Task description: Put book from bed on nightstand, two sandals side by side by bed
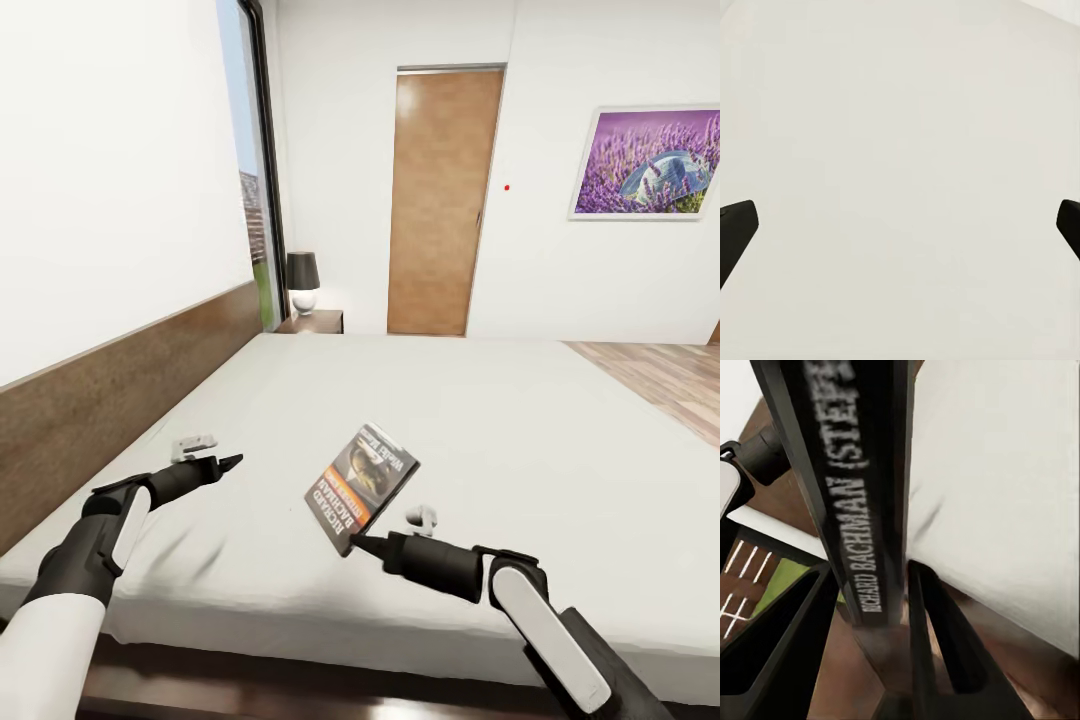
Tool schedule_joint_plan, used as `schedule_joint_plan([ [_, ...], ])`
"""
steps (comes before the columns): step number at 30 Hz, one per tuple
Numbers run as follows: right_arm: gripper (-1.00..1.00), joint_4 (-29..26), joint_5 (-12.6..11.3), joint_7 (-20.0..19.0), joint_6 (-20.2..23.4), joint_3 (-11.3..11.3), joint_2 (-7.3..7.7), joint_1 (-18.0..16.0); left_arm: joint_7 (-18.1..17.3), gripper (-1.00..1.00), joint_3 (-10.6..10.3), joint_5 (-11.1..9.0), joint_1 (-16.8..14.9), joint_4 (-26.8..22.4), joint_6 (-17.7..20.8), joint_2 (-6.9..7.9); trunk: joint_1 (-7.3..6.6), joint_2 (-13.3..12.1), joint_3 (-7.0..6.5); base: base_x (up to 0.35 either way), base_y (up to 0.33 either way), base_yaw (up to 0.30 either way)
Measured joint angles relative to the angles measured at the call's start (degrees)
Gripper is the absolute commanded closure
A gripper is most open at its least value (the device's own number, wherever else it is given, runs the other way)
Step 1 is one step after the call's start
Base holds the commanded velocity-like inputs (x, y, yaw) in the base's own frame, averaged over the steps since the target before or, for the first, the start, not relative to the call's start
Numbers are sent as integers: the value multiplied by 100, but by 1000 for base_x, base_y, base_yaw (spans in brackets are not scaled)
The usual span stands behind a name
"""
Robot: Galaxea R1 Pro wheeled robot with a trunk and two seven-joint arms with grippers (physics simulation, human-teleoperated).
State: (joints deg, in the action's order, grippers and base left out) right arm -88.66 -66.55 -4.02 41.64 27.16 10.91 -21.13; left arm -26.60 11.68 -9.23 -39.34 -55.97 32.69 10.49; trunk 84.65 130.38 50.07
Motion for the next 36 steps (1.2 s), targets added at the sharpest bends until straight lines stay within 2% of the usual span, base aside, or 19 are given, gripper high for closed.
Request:
schedule_joint_plan([
  [5,100,-132,-30,17,394,-308,133,26,-7,-100,0,0,0,0,0,-9,0,0,0,0,0,0],
  [13,100,-187,-34,17,1051,-534,250,41,-11,-100,0,0,3,17,0,-14,0,0,0,0,0,0],
  [22,100,-197,-106,-122,1367,-895,470,51,-16,-100,0,12,18,79,0,-48,0,0,0,0,0,0],
  [28,100,-196,-115,-326,1690,-994,509,43,-14,-100,3,-3,37,67,5,-85,0,0,0,0,0,0],
  [36,100,-189,-128,-516,1827,-1048,498,17,-2,-100,7,-19,134,46,4,-89,0,0,0,0,0,0],
])
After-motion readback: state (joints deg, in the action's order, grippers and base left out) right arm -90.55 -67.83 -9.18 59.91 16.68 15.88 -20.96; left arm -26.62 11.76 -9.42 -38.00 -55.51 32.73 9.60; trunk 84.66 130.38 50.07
